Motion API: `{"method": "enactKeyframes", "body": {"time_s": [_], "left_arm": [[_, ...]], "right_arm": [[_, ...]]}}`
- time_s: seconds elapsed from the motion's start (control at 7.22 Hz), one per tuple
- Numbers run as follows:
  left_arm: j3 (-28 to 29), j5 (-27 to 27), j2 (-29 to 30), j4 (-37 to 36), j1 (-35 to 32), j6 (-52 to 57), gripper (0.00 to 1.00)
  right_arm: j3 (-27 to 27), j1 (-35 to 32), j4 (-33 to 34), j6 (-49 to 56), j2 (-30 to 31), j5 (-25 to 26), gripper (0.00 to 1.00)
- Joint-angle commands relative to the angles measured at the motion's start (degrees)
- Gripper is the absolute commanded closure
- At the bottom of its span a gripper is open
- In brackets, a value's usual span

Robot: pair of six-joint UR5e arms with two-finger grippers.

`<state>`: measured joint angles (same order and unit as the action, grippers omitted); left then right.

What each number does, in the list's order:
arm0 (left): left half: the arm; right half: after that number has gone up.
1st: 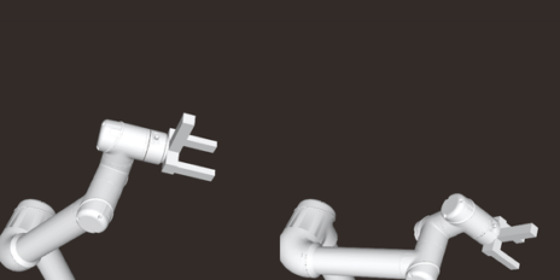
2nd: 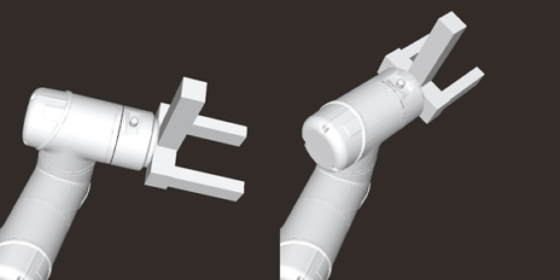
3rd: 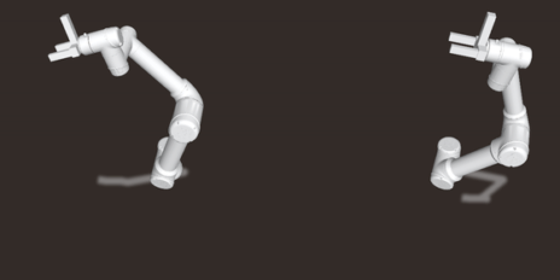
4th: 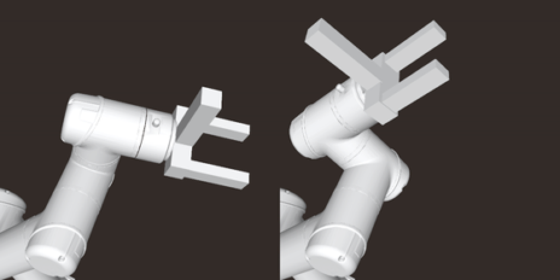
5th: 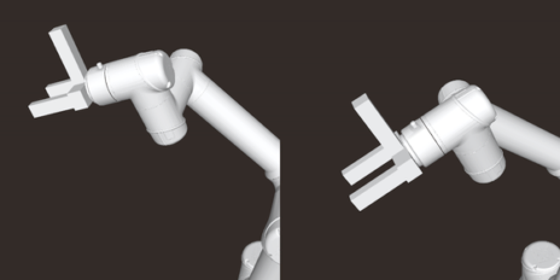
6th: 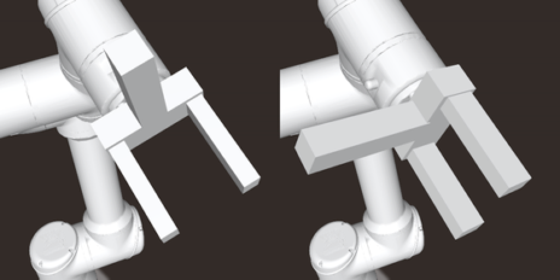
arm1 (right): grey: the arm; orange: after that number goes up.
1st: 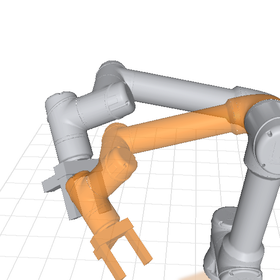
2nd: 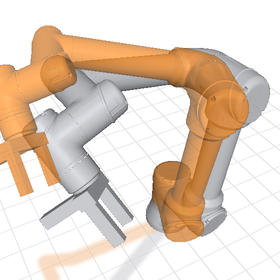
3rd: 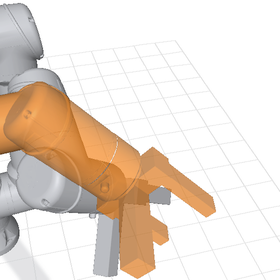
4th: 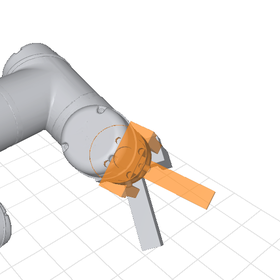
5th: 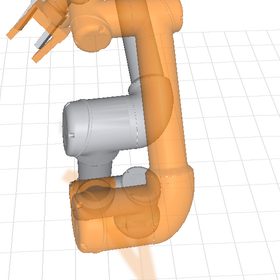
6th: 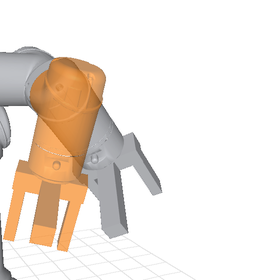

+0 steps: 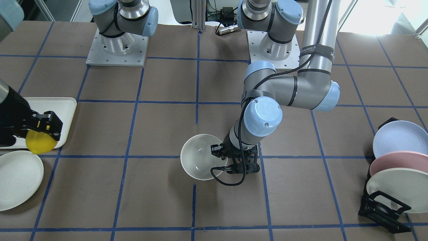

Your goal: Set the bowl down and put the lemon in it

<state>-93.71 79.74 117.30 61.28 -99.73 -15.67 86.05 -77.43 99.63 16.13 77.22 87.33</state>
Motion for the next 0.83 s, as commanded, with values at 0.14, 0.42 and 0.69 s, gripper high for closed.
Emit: {"method": "enactKeyframes", "body": {"time_s": [0.14,0.42,0.69], "left_arm": [[-4.0,0.0,1.4,-7.3,-1.0,-2.7,0.50],[-4.1,-0.2,-0.4,-10.4,-3.1,-4.8,0.09],[-3.2,0.8,-3.1,-6.6,-2.3,-3.8,0.00]], "right_arm": [[-0.6,-9.3,0.7,-14.5,-1.4,-0.2,0.82],[-0.6,-13.6,4.7,-22.3,-3.1,-3.4,0.82],[-0.7,-18.2,8.1,-27.4,-5.1,-3.3,0.82]]}}
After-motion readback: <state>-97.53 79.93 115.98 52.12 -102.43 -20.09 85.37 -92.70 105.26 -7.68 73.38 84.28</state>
